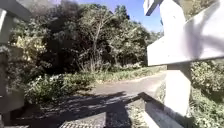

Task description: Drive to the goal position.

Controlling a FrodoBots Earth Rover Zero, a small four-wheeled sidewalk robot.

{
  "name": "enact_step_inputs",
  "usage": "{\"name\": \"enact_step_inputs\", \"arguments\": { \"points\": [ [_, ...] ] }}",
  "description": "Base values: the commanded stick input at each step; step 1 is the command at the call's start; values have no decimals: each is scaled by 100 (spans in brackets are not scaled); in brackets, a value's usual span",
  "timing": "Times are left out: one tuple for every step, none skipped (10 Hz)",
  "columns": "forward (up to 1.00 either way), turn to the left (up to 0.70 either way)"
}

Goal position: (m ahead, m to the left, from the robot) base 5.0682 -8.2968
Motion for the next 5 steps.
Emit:
{"name": "enact_step_inputs", "arguments": {
  "points": [
    [50, 4],
    [50, 0],
    [50, 0],
    [50, 0],
    [50, 0]
  ]
}}
